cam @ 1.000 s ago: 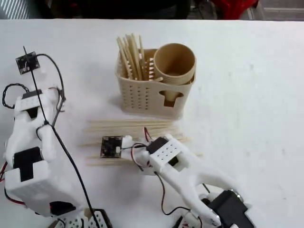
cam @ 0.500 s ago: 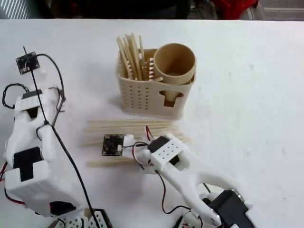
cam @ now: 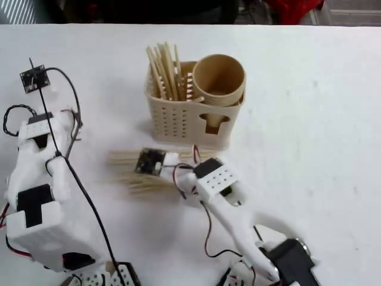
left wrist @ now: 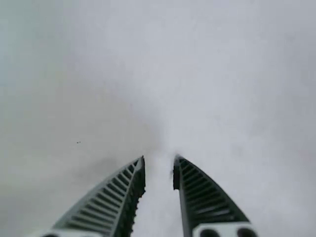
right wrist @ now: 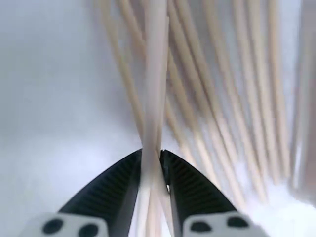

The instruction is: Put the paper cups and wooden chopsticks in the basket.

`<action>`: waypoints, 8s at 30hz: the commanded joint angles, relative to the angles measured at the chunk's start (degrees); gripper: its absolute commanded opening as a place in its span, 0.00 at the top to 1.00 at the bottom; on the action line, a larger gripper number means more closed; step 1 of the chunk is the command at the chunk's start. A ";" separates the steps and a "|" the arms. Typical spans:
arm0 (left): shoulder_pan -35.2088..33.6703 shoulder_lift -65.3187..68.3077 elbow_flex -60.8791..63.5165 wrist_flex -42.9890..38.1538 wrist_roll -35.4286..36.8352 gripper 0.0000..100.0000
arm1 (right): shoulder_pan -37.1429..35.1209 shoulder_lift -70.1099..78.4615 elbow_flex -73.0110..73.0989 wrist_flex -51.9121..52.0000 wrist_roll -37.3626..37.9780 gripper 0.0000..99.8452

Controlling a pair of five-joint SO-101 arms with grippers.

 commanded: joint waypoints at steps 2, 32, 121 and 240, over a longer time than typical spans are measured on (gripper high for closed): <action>1.63 -0.13 -2.81 0.18 0.44 0.88 | 1.27 -8.48 -2.64 2.68 -2.46 0.98; 1.63 -0.13 -2.73 0.18 0.35 0.88 | 2.33 6.20 -2.99 -8.75 -2.11 0.93; 21.41 -31.87 -5.01 52.22 -49.32 0.88 | 36.88 -31.78 14.42 9.10 -13.98 0.97; 27.74 -35.65 -11.78 3.08 0.35 0.85 | 40.13 -32.31 28.48 -2.59 -14.59 0.96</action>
